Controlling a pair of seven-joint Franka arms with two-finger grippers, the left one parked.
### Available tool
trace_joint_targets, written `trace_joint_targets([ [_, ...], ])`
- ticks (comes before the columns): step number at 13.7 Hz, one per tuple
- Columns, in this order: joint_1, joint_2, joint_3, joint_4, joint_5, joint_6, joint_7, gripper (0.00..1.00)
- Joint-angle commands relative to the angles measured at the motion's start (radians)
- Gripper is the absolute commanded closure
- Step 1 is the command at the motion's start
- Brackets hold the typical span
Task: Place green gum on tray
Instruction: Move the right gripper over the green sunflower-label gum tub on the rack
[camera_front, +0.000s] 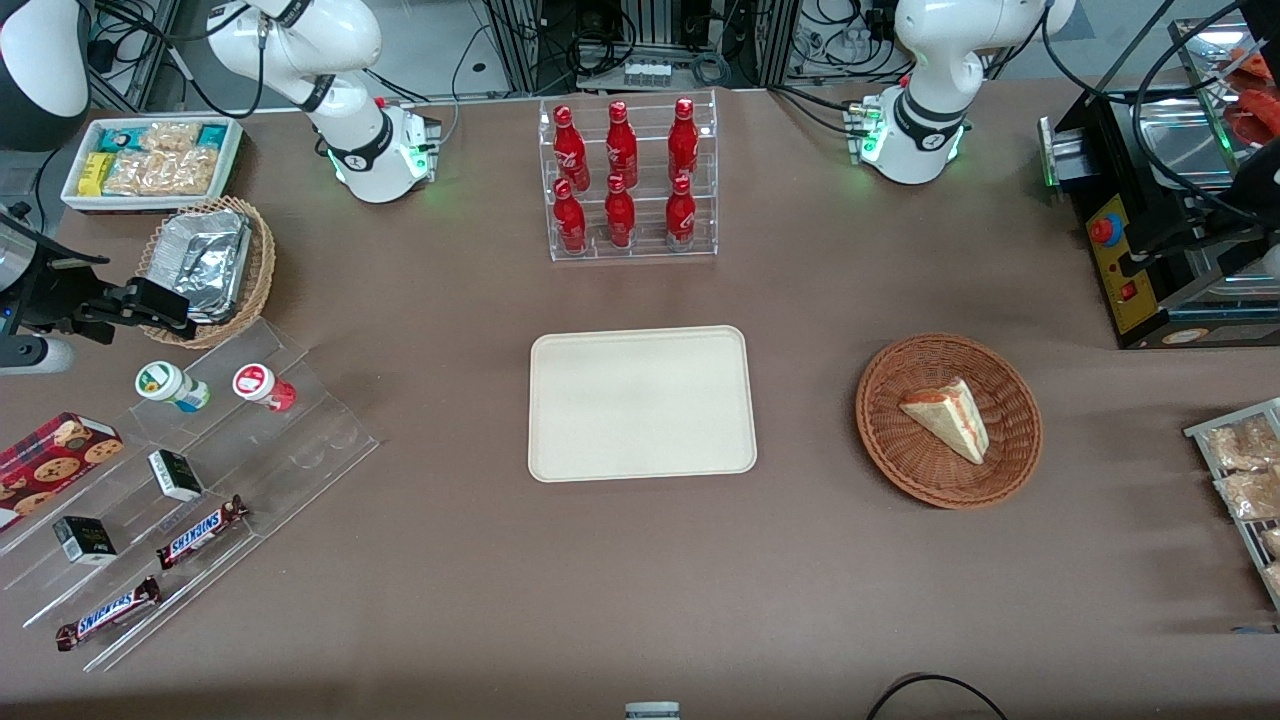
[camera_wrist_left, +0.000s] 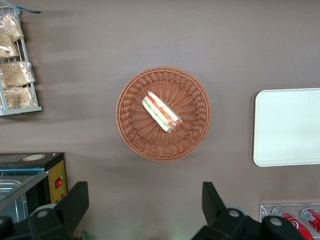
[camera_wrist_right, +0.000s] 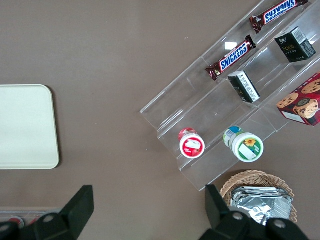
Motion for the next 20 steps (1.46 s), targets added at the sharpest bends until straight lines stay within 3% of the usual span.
trace_joint_targets([
  [1,-0.007,0.0,0.003,0.011,-0.016,-0.026,0.016,0.01],
  [8,-0.01,0.018,-0.023,-0.049,-0.002,0.014,0.004,0.01],
  [11,-0.021,-0.012,-0.061,-0.186,0.004,0.133,-0.038,0.01],
  [14,-0.064,-0.014,-0.096,-0.277,0.047,0.226,-0.242,0.01],
  [20,-0.091,-0.106,-0.147,-0.57,0.038,0.57,-0.658,0.01],
])
